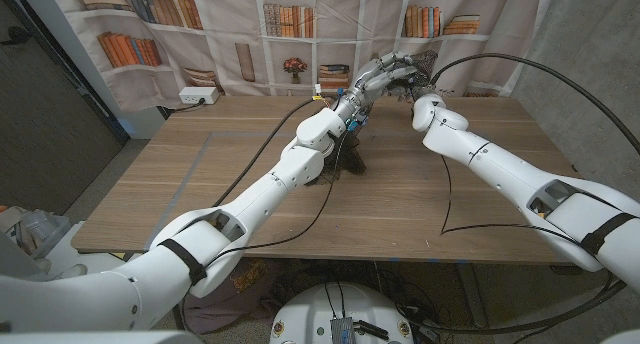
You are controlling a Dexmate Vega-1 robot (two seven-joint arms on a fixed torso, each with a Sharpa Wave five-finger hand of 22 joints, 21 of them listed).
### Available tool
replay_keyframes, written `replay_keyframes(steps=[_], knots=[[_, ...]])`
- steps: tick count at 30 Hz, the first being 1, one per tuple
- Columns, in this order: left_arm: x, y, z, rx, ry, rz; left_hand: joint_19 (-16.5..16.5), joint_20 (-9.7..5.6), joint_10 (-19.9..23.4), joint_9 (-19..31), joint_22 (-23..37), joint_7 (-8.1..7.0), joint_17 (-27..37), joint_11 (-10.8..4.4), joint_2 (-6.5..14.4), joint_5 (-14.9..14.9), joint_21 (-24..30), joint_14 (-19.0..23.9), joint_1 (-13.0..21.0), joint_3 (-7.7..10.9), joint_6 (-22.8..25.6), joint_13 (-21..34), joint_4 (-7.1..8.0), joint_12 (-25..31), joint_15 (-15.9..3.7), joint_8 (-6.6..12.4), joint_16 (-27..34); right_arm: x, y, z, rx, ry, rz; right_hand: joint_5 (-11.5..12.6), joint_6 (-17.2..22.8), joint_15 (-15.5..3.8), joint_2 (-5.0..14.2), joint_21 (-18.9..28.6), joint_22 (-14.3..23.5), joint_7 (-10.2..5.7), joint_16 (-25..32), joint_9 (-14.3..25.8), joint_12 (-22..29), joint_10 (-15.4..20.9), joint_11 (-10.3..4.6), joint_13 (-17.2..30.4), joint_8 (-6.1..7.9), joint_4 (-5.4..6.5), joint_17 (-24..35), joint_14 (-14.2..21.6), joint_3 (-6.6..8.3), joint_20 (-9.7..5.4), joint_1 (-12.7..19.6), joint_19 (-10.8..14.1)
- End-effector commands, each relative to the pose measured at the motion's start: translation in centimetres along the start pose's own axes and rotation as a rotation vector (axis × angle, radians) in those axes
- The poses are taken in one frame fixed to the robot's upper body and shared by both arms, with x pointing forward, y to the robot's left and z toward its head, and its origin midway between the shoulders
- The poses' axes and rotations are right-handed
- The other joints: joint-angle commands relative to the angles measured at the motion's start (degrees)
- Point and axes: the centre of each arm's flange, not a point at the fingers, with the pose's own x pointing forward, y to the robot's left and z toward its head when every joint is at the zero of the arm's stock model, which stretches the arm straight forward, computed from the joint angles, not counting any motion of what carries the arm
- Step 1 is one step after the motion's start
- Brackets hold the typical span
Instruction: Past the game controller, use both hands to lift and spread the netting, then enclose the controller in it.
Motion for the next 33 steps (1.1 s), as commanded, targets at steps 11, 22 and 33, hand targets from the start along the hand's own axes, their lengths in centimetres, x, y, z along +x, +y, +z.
replay_keyframes(steps=[11,22,33], knots=[[-5.3,-0.6,-3.1,-0.166,0.109,0.055,0.13,-0.30,0.22,-0.33,0.19,-0.05,0.62,-0.15,-0.03,0.33,0.32,0.80,0.29,-0.12,-0.20,0.19,0.14,-0.17,-1.17,0.59,-0.52,0.5,-2.8,-2.7,0.202,0.045,0.014,0.35,0.33,-3.29,4.82,0.63,-0.38,0.27,-0.22,0.18,-0.30,1.89,-1.64,0.06,0.12,13.40,0.24,0.29,13.20,-9.39,2.34,-0.41],[-8.7,0.4,-4.0,-0.188,0.152,0.120,0.11,-0.29,0.23,-0.66,0.19,0.09,0.94,-0.33,-0.01,0.33,0.33,0.93,0.32,-0.10,-0.50,0.29,0.13,-0.14,-1.18,0.88,-0.86,-0.7,-5.0,-3.4,0.295,0.004,0.005,0.34,0.29,-3.26,4.81,0.87,-0.71,0.48,-0.28,0.22,-0.29,1.98,-1.52,0.20,0.06,13.48,0.25,0.32,13.14,-9.38,2.43,-0.46],[-12.2,2.2,-4.3,-0.201,0.164,0.226,0.06,-0.24,0.31,-0.85,0.18,-0.09,1.22,-0.38,0.01,0.31,0.31,1.02,0.32,-0.06,-0.46,0.30,0.15,-0.15,-1.17,1.28,-1.16,-2.6,-5.6,-3.2,0.291,-0.050,-0.008,0.35,0.21,-3.27,4.83,1.09,-1.02,0.21,-0.34,0.32,-0.33,2.03,-1.70,0.26,0.03,13.52,0.27,0.33,13.12,-9.39,2.55,-0.53]])
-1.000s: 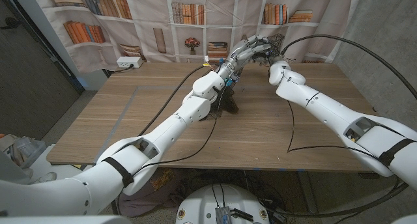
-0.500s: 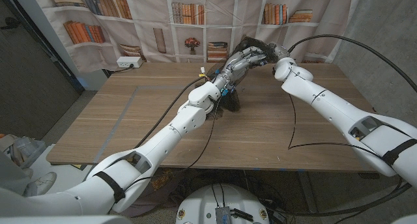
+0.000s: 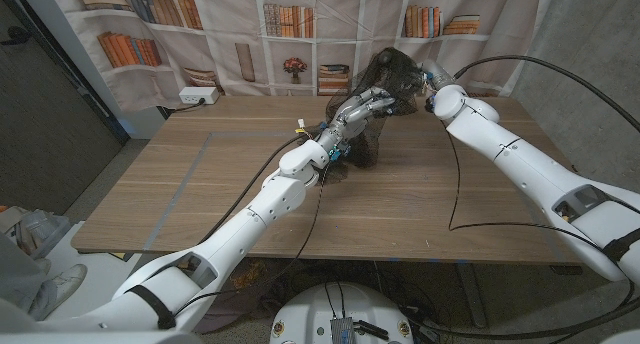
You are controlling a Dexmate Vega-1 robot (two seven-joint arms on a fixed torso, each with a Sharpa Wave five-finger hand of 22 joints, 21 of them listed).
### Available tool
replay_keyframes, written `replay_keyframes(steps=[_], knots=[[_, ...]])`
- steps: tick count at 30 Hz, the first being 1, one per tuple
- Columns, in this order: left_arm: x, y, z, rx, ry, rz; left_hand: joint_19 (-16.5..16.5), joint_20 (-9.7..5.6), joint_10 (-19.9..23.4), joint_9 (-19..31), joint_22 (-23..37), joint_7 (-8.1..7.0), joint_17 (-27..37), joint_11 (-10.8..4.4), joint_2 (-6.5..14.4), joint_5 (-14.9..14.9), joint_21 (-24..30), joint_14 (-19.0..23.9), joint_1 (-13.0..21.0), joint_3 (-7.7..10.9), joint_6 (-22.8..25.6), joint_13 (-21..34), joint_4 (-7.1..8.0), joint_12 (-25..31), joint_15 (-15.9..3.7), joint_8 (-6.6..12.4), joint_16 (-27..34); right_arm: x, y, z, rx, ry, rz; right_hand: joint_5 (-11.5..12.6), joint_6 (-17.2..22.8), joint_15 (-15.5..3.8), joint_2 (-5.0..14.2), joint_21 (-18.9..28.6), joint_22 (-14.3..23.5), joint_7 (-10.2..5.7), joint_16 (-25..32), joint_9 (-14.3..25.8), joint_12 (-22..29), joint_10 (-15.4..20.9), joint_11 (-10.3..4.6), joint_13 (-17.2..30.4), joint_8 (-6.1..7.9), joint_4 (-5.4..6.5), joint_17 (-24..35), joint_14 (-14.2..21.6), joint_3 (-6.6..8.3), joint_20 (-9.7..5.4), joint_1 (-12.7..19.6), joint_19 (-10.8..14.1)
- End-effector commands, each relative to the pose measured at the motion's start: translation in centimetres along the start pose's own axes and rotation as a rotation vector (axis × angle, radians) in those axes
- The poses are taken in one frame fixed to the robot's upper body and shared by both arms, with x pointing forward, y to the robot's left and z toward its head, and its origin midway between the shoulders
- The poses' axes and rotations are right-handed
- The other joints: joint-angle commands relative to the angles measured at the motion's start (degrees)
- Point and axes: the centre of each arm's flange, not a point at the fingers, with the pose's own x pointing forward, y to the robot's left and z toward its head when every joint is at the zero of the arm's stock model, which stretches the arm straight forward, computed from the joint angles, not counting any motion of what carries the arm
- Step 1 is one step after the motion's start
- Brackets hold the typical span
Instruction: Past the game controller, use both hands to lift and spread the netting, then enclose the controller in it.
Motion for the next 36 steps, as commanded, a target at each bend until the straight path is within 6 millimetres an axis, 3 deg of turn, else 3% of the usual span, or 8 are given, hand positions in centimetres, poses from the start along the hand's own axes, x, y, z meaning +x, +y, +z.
replay_keyframes(steps=[1,20,26,36], knots=[[-3.7,2.3,-0.7,-0.035,0.022,0.121,0.07,-0.27,0.30,-0.09,0.18,-0.20,0.19,-0.36,0.01,0.31,0.32,0.56,0.32,-0.07,-0.02,0.08,0.15,-0.20,-0.91,0.39,-0.21,-2.2,-1.4,0.2,0.013,-0.058,-0.015,0.29,0.43,-3.38,4.83,0.28,0.00,0.01,-0.34,0.28,-0.33,2.04,-1.70,0.24,0.07,13.54,0.13,0.21,13.12,-9.69,2.54,-0.24],[-9.6,5.5,-1.1,-0.077,0.008,0.307,0.04,-0.26,0.24,-0.27,0.18,-0.24,0.76,-0.27,0.02,0.26,0.34,0.74,0.19,-0.07,-0.35,0.11,0.23,-0.28,-0.91,1.09,-0.67,-4.4,-1.9,0.8,0.018,-0.121,-0.023,0.30,0.18,-3.40,4.83,0.67,-0.59,0.03,-0.41,0.30,-0.50,1.94,-1.72,0.35,-0.10,13.71,0.21,0.27,13.05,-9.67,2.69,-0.41],[-11.4,7.5,0.0,-0.061,-0.029,0.396,0.04,-0.23,0.36,-0.37,0.20,-0.07,0.95,-0.35,0.04,0.25,0.36,0.74,0.13,-0.06,-0.24,0.11,0.27,-0.26,-0.91,1.37,-0.84,-5.2,-2.0,0.6,0.030,-0.146,-0.011,0.31,0.06,-3.37,4.82,0.78,-0.77,0.05,-0.35,0.27,-0.47,2.00,-1.69,0.47,-0.17,13.75,0.35,0.31,13.05,-9.69,2.74,-0.50],[-12.7,9.4,2.0,-0.026,-0.098,0.482,-0.01,-0.20,0.39,-0.65,0.19,-0.02,1.25,-0.29,0.03,0.23,0.35,0.88,0.03,-0.06,-0.35,0.12,0.31,-0.28,-0.91,1.59,-1.01,-6.9,-1.3,0.9,0.049,-0.219,0.018,0.32,-0.01,-3.39,4.80,0.95,-1.04,-0.35,-0.56,0.21,-0.61,1.89,-1.90,0.48,-0.22,13.85,0.30,0.06,13.03,-9.67,2.79,-0.61]])
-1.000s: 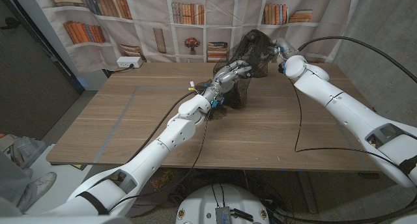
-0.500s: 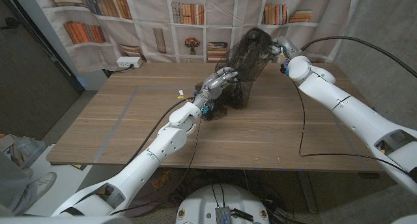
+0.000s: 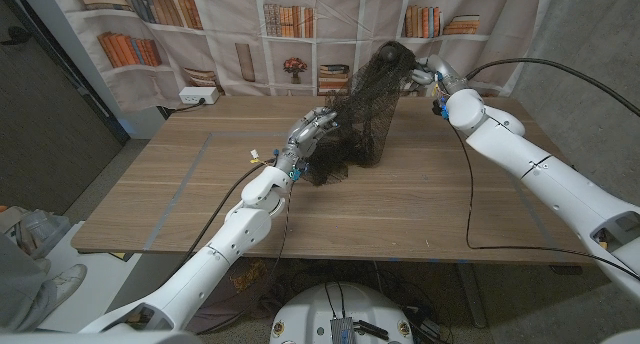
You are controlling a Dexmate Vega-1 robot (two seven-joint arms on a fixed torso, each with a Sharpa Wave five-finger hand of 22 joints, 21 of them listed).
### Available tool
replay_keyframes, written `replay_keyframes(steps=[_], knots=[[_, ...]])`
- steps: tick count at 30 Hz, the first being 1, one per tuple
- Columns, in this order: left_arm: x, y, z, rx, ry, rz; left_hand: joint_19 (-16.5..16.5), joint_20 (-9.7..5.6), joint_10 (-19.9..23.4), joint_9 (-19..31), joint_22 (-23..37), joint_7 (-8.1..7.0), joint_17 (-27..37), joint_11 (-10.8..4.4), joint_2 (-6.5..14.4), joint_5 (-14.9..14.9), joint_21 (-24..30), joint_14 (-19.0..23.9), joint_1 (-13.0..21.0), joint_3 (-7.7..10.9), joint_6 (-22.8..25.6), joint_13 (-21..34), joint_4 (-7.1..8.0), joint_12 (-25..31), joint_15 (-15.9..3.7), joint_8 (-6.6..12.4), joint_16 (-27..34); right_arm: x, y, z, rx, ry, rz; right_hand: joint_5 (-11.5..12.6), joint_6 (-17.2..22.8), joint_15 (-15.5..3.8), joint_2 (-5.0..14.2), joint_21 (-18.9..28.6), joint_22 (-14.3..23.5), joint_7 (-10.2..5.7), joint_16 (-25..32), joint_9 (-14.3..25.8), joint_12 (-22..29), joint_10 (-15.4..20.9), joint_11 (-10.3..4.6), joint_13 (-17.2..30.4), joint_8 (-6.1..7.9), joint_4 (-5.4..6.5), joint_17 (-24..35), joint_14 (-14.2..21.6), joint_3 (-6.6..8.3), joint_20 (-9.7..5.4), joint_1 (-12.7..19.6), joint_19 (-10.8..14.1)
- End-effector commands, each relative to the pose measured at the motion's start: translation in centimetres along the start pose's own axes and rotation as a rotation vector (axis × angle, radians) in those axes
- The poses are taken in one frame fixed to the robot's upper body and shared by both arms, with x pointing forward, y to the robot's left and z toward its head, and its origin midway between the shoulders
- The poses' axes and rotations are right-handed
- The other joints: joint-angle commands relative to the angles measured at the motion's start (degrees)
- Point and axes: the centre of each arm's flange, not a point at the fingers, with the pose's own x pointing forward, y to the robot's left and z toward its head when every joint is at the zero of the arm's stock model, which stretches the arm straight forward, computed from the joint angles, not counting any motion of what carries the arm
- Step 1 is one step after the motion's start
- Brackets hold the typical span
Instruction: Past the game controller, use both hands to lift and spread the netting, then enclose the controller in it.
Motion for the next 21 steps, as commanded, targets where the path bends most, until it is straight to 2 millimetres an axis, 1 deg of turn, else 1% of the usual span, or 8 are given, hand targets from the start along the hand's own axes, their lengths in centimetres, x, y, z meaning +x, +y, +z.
replay_keyframes(steps=[1,7,11,16,17,21], knots=[[-1.4,3.0,1.9,0.010,-0.065,0.111,0.03,-0.24,0.34,-0.05,0.18,0.12,0.21,-0.41,0.03,0.23,0.37,0.64,0.02,-0.06,-0.15,0.13,0.31,-0.09,-1.07,0.42,-0.17,-1.9,0.4,0.6,0.020,-0.071,0.023,0.37,0.28,-3.26,4.81,0.51,-0.01,-0.41,-0.10,0.14,-0.17,1.89,-1.85,0.23,-0.09,13.64,0.21,0.20,13.27,-9.35,2.79,-0.33],[-2.0,4.3,2.5,0.011,-0.091,0.155,0.01,-0.19,0.31,-0.25,0.17,0.09,0.42,-0.41,0.04,0.23,0.37,0.67,-0.04,-0.04,-0.28,0.36,0.33,-0.01,-1.07,0.57,-0.33,-2.2,0.0,0.1,0.053,-0.065,0.015,0.38,0.18,-3.26,4.81,0.61,-0.17,-0.53,-0.24,0.10,-0.32,1.85,-1.90,0.10,-0.14,13.72,0.15,0.04,13.24,-9.36,2.80,-0.43],[-2.2,5.1,3.0,0.017,-0.104,0.180,0.02,-0.23,0.30,-0.25,0.17,0.03,0.52,-0.21,0.04,0.23,0.37,0.68,-0.01,-0.01,-0.37,0.32,0.30,-0.05,-1.07,0.69,-0.40,-2.7,-0.3,0.6,0.078,-0.096,0.016,0.37,0.20,-3.27,4.77,0.67,-0.23,-0.51,-0.23,0.09,-0.33,1.89,-1.73,0.11,-0.14,13.72,0.19,0.05,13.21,-9.37,2.81,-0.46],[-2.4,5.9,3.2,0.015,-0.109,0.202,0.02,-0.24,0.31,-0.39,0.17,-0.13,0.62,-0.35,0.04,0.24,0.37,0.67,0.00,0.01,-0.50,0.27,0.28,-0.09,-1.07,0.72,-0.49,-3.7,-0.4,1.4,0.112,-0.133,0.030,0.38,0.24,-3.26,4.78,0.74,-0.35,-0.51,-0.22,0.06,-0.38,1.88,-1.85,0.09,-0.13,13.74,0.24,0.07,13.20,-9.38,2.84,-0.52],[-2.4,6.0,3.3,0.015,-0.110,0.205,-0.01,-0.22,0.31,-0.31,0.17,0.00,0.65,-0.40,0.04,0.24,0.37,0.68,-0.01,0.02,-0.35,0.28,0.28,-0.10,-1.07,0.88,-0.52,-3.9,-0.4,1.4,0.120,-0.138,0.034,0.38,0.24,-3.26,4.79,0.75,-0.37,-0.53,-0.24,0.06,-0.38,1.86,-2.02,0.13,-0.13,13.74,0.23,0.06,13.20,-9.39,2.86,-0.54],[-2.4,6.3,3.4,0.017,-0.115,0.211,-0.01,-0.21,0.23,-0.40,0.17,0.07,0.74,-0.43,0.03,0.24,0.37,0.69,-0.02,0.03,-0.26,0.35,0.28,-0.10,-1.07,0.98,-0.59,-4.4,-0.1,1.3,0.154,-0.151,0.066,0.38,0.21,-3.27,4.77,0.81,-0.44,-0.45,-0.29,0.04,-0.35,1.87,-1.79,0.21,-0.14,13.75,0.19,0.04,13.17,-9.39,2.87,-0.57]])
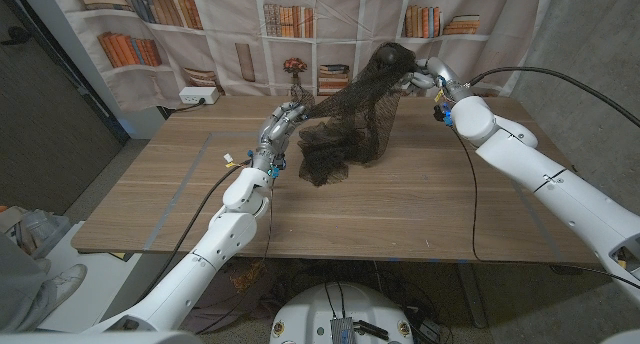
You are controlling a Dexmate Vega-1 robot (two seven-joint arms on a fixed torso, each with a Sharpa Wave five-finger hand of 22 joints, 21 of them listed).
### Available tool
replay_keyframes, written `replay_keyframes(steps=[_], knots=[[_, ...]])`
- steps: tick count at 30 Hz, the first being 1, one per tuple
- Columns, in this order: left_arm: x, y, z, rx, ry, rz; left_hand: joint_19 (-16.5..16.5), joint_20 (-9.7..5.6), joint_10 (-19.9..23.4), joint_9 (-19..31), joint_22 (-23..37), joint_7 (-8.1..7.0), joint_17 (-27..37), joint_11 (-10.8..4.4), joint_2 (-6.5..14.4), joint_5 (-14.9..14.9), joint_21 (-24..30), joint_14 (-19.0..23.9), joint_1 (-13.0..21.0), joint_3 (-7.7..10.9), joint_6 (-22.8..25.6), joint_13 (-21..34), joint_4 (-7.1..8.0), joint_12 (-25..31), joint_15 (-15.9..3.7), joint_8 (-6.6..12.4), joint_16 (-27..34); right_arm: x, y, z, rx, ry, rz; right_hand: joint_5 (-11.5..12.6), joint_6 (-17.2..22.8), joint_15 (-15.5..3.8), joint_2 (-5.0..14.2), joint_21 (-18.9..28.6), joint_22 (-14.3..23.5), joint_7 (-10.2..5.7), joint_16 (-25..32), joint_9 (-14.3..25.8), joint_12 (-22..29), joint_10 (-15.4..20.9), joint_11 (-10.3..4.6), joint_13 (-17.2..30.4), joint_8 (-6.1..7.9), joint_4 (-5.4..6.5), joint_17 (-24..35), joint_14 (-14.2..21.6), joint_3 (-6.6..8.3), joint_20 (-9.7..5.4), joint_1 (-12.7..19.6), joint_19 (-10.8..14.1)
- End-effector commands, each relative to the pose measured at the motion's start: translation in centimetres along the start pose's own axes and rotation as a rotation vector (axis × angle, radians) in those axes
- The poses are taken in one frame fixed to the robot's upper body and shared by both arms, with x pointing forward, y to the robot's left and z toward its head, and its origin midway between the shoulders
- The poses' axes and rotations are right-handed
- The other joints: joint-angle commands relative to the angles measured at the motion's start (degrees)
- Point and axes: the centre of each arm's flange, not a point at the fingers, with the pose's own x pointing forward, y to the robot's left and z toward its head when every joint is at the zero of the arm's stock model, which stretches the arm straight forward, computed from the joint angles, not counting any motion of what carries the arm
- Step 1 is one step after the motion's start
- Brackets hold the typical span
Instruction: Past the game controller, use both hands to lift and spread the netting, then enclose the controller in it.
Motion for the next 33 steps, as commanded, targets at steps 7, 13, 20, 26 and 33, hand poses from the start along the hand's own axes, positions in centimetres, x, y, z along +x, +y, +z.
replay_keyframes(steps=[7,13,20,26,33], knots=[[0.4,2.2,1.6,0.019,-0.048,0.056,0.01,-0.24,0.21,-0.18,0.16,0.28,0.34,-0.28,0.03,0.25,0.37,0.46,0.01,0.22,-0.31,0.21,0.10,-0.11,-0.76,0.47,-0.18,-3.0,0.4,1.4,0.074,-0.097,0.067,0.40,0.02,-3.30,4.81,0.45,-0.05,-0.30,-0.29,0.00,0.03,2.03,-1.67,0.23,0.07,13.57,0.10,0.04,13.40,-9.44,2.91,-0.25],[1.1,2.2,2.4,0.036,-0.074,0.041,-0.05,-0.23,0.26,-0.21,0.16,0.20,0.45,-0.22,0.03,0.26,0.33,0.46,0.01,0.25,-0.37,0.16,0.09,-0.15,-0.75,0.61,-0.28,-4.1,0.8,2.1,0.053,-0.137,0.094,0.40,0.40,-3.27,4.81,0.61,-0.21,-0.57,-0.21,0.11,0.03,2.12,-1.78,0.30,0.30,13.66,0.26,0.15,13.35,-9.44,2.92,-0.28],[1.5,3.0,2.7,0.037,-0.104,0.038,-0.06,-0.25,0.22,-0.18,0.17,0.09,0.60,-0.36,0.06,0.27,0.35,0.57,-0.04,0.30,-0.27,0.25,0.12,-0.14,-0.75,0.92,-0.39,-5.1,1.4,2.5,0.068,-0.172,0.113,0.41,0.63,-3.25,4.83,0.71,-0.39,-0.60,-0.23,0.43,0.03,2.20,-1.84,0.35,0.53,13.80,0.30,0.17,13.33,-9.47,2.92,-0.38],[1.1,3.2,2.8,0.029,-0.097,0.053,0.00,-0.28,0.31,-0.18,0.18,0.24,0.74,-0.22,0.03,0.27,0.38,0.59,0.00,0.36,-0.23,0.18,0.07,-0.19,-0.76,1.12,-0.48,-5.5,1.6,2.5,0.073,-0.183,0.122,0.43,0.43,-3.23,4.84,0.77,-0.53,-1.18,-0.26,0.83,0.07,2.12,-2.11,0.58,0.63,13.99,0.43,0.04,13.31,-9.45,2.86,-0.56],[0.7,3.3,2.2,-0.008,-0.078,0.055,-0.01,-0.22,0.34,-0.36,0.18,0.31,0.87,-0.35,0.00,0.27,0.38,0.61,0.00,0.40,-0.10,0.17,0.05,-0.22,-0.76,1.21,-0.56,-6.1,1.4,2.6,0.090,-0.190,0.127,0.45,0.37,-3.22,4.80,0.92,-0.63,-1.21,-0.30,1.27,0.14,2.16,-2.17,0.78,0.80,14.04,0.56,-0.09,13.31,-9.50,2.89,-0.71]])
